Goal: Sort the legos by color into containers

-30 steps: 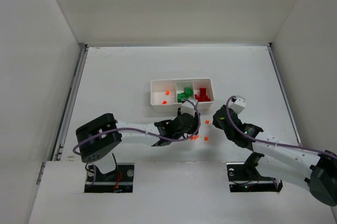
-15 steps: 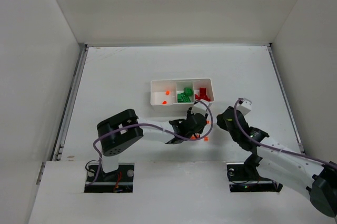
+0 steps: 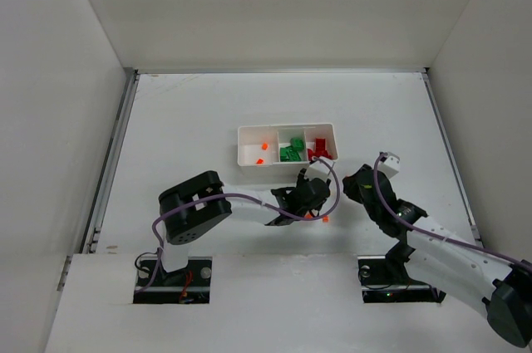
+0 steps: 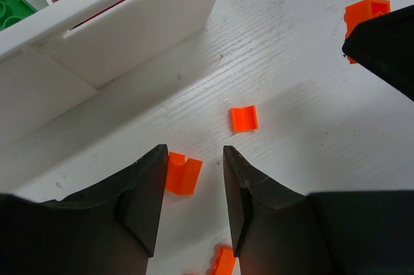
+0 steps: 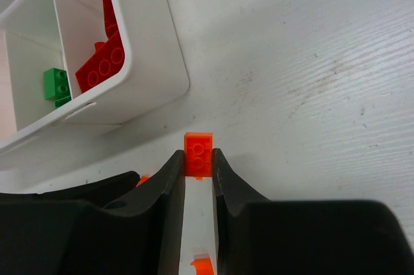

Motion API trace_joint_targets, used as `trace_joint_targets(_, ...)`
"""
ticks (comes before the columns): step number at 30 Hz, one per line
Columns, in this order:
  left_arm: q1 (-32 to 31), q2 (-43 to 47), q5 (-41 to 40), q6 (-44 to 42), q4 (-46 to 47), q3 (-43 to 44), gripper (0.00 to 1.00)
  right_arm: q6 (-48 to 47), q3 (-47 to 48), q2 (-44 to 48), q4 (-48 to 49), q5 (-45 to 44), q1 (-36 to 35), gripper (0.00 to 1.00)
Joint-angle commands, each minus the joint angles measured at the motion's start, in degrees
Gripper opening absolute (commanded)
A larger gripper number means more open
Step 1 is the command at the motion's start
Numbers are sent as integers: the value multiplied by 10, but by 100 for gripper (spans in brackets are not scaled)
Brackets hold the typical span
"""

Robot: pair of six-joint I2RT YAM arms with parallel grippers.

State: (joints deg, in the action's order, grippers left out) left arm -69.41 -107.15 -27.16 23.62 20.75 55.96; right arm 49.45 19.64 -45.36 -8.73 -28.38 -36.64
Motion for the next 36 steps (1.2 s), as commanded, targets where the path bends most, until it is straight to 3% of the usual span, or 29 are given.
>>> trace_joint_targets(1,-6,4,-21,-1,-4,5,38,-8,-6,5,28,6,5,18)
trace_joint_targets(10,-11,9,-31,-10,39,-18,40,-8,-7,-3,31,7,1,18)
trace_joint_targets(21,-17,0,-19,-10,16,-17,25,-8,-7,-1,31,7,2,18)
trace_joint_targets(31,-24,-4,-7,-12,3,-15,31,-8,-1,18,20,7,9,18)
trace_joint_targets(36,-24,9,-11,-9,0,-17,15,-8,-2,22,20,7,10,18)
